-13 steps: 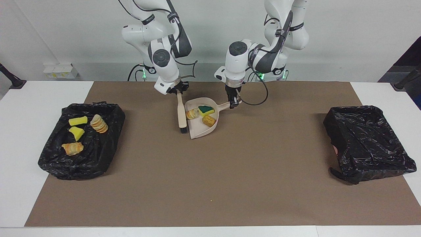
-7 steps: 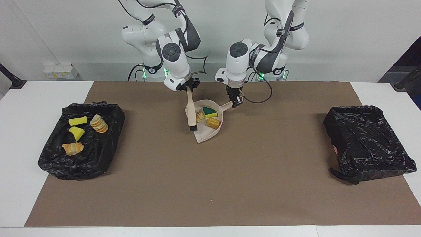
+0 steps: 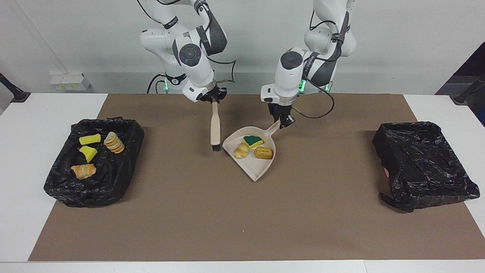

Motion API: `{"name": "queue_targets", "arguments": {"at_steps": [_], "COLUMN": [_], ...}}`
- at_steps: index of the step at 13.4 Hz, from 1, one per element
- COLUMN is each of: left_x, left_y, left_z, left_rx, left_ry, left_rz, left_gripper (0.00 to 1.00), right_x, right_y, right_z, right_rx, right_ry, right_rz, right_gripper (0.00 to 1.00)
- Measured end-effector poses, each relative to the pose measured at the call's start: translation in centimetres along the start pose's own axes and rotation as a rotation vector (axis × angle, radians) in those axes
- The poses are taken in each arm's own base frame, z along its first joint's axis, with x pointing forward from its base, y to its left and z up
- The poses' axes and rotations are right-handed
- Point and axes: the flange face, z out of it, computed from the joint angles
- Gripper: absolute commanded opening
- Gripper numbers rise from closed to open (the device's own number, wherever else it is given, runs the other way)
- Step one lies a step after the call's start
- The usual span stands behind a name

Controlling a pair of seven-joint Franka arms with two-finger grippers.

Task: Sweep and dump trash in bin
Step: 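Carry the loaded dustpan over the nearer black bag with the left gripper, then tip the dustpan with the left gripper while the right gripper drops the brush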

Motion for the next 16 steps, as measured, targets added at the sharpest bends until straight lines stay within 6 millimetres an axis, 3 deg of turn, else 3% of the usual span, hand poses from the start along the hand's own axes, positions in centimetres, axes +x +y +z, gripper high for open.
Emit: {"name": "queue_targets", "arguments": {"at_steps": [4, 9, 13, 16], "left_x": [-5.1, -14.0, -23.9, -30.9], "left_y": [-8.2, -19.2, -26.9, -30.9], "left_z": [-5.1, -11.7, -15.1, -16.5], "left_rx": [0.017, -0.002, -0.078, -0.096], "left_ry": [0.023, -0.012, -0.004, -0.053], "left_rz": [-0.189, -0.436, -0.475, -0.474], "left_gripper": [0.00, 0.00, 0.00, 0.00], "right_x": [-2.7, -7.5, -8.1, -8.0], "right_y": [-6.1, -14.5, -17.6, -18.5], "right_z": [0.5, 6.4, 11.0, 13.3], "right_rx": [-0.014, -0.047, -0.057, -0.073], "right_ry": [0.049, 0.043, 0.031, 0.007], "right_rz": [0.017, -0.004, 0.008, 0.018], "right_gripper": [0.00, 0.00, 0.00, 0.00]}}
